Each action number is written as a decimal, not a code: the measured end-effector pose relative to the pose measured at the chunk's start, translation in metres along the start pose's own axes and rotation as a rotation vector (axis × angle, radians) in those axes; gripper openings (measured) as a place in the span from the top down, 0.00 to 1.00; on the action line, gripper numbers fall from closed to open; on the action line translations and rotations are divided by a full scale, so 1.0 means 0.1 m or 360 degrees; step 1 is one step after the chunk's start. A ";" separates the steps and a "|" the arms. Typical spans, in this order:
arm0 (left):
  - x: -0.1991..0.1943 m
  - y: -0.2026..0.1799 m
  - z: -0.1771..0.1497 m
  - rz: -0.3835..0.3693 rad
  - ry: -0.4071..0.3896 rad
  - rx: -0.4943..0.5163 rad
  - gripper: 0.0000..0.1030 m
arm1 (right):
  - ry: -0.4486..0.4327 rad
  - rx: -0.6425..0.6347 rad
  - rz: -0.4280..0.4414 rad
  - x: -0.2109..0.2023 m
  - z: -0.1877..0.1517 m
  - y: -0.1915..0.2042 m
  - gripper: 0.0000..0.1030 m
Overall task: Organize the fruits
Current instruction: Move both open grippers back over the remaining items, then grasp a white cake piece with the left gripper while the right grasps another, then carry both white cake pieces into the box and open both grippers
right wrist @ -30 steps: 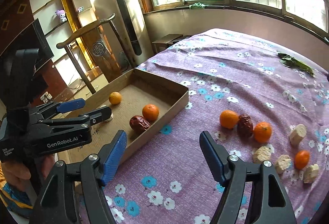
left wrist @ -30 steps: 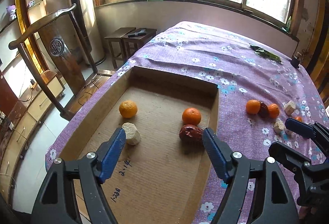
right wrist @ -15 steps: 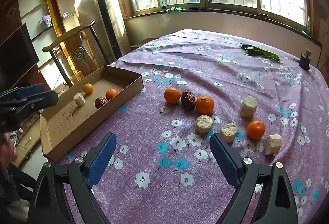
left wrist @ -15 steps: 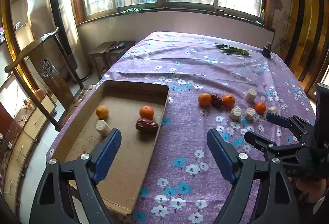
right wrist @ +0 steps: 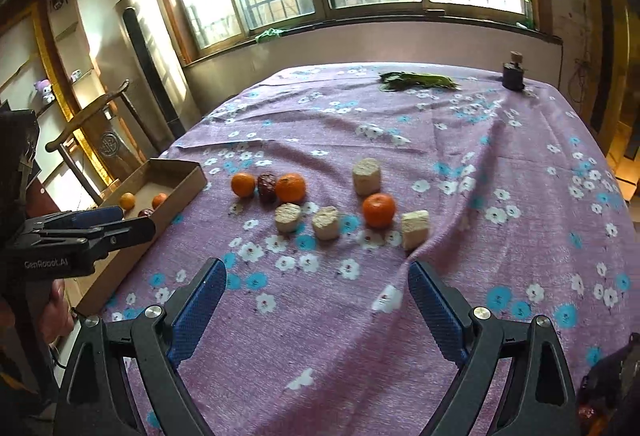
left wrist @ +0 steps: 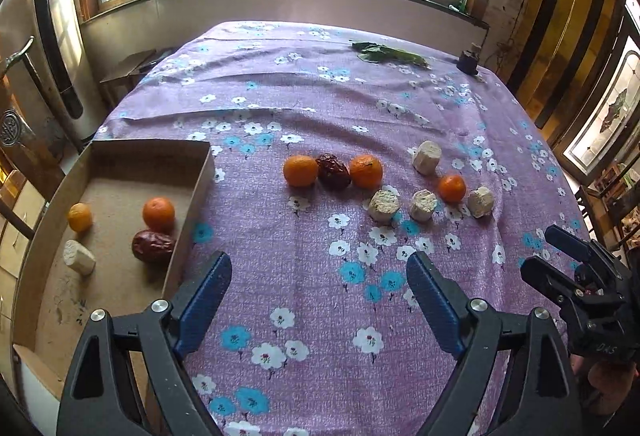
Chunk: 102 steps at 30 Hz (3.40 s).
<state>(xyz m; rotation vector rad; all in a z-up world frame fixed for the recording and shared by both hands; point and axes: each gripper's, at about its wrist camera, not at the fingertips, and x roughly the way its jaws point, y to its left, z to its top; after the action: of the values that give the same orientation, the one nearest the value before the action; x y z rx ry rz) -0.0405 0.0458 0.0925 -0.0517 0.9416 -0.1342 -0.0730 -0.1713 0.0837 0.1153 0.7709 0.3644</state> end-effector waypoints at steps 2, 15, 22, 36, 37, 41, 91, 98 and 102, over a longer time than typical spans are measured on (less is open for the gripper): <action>0.13 -0.04 0.07 -0.0004 0.0014 0.0015 0.14 | 0.0023 0.0053 -0.0010 0.03 0.00 -0.11 0.08; 1.00 -0.38 0.23 0.0040 0.0132 0.0225 0.20 | 0.0066 -0.0070 -0.0033 0.29 0.08 -0.08 0.15; 1.17 -0.49 0.31 -0.0048 0.0155 0.0259 0.33 | 0.0087 -0.0030 0.0020 0.41 0.09 -0.19 0.15; 1.28 -0.55 0.29 -0.0033 0.0165 0.0327 0.72 | 0.0091 -0.0005 0.0043 0.45 0.10 -0.26 0.15; 1.26 -0.54 0.29 -0.0028 0.0167 0.0326 0.73 | 0.0099 -0.0005 0.0044 0.47 0.10 -0.25 0.16; 1.19 -0.48 0.26 -0.0015 0.0146 0.0312 0.73 | 0.0118 -0.0032 0.0050 0.53 0.13 -0.19 0.19; -0.20 1.30 -0.19 0.0389 -0.0120 -0.0105 0.73 | 0.0193 -0.0441 0.0368 0.96 0.30 1.82 0.67; -0.22 1.74 -0.30 0.0423 -0.0090 -0.0216 0.73 | 0.0237 -0.0524 0.0417 1.14 0.30 2.19 0.67; -0.18 2.00 -0.38 0.0425 -0.0041 -0.0293 0.73 | 0.0278 -0.0567 0.0454 1.29 0.28 2.38 0.67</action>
<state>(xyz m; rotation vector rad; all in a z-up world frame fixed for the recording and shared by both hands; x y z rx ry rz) -0.0631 0.2470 0.0639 -0.0969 0.9248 0.1997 -0.0345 0.0986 0.0743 -0.1450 0.8519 0.7849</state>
